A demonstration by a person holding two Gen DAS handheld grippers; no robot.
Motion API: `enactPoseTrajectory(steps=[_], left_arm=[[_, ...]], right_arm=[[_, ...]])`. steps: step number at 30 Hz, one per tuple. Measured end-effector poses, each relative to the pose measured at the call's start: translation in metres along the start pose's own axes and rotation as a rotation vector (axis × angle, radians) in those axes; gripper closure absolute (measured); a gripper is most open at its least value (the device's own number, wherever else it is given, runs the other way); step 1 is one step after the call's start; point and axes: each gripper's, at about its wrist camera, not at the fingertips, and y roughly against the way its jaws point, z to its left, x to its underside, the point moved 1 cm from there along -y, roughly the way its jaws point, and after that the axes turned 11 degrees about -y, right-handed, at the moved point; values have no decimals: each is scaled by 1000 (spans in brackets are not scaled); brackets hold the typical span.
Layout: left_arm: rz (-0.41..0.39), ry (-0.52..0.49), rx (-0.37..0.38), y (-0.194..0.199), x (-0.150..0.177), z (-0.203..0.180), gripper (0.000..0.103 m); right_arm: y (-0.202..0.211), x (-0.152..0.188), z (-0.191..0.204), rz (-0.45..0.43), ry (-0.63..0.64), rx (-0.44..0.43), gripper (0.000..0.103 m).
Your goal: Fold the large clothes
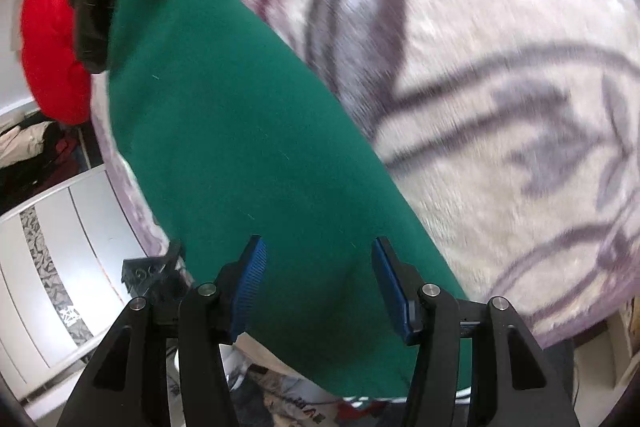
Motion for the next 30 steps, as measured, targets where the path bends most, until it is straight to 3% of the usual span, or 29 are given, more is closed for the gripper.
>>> enactPoseTrajectory(steps=[3,9,12,15,20,21,23,25,26,29,30], left_arm=[[12,59,-50,-6,1,7,13],[-113,45,-60,13,-20,-15,13],[-131,14,-83,4,-60,-16,13],[-119,-54,-151,-7,-109,-14,13],[-132,-135,-209,-25,-154,-19,14],[-138,-155,-218,-27,-157,-22,18],[-141,-209,-292,-38,-167,-32,39],[-134,-238,-335,-48,-175,-34,73],[-141,-238,-312,-47,-175,-34,76],[-201,-222,-185,-37,-181,-32,83],[-209,-224,-178,-34,-182,-30,83]], right_arm=[[5,-6,11,-25,35,-4,46],[20,-37,41,-76,122,-65,46],[18,-68,57,-114,153,-78,46],[14,-107,97,-146,207,-96,46],[6,-164,191,-181,291,-146,46],[0,-174,202,-174,292,-153,46],[-25,-202,231,-137,276,-133,46],[-52,-224,244,-100,276,-70,51],[-61,-229,247,-97,289,-56,72],[-45,-229,240,-167,309,-113,81],[-39,-230,236,-189,306,-135,81]])
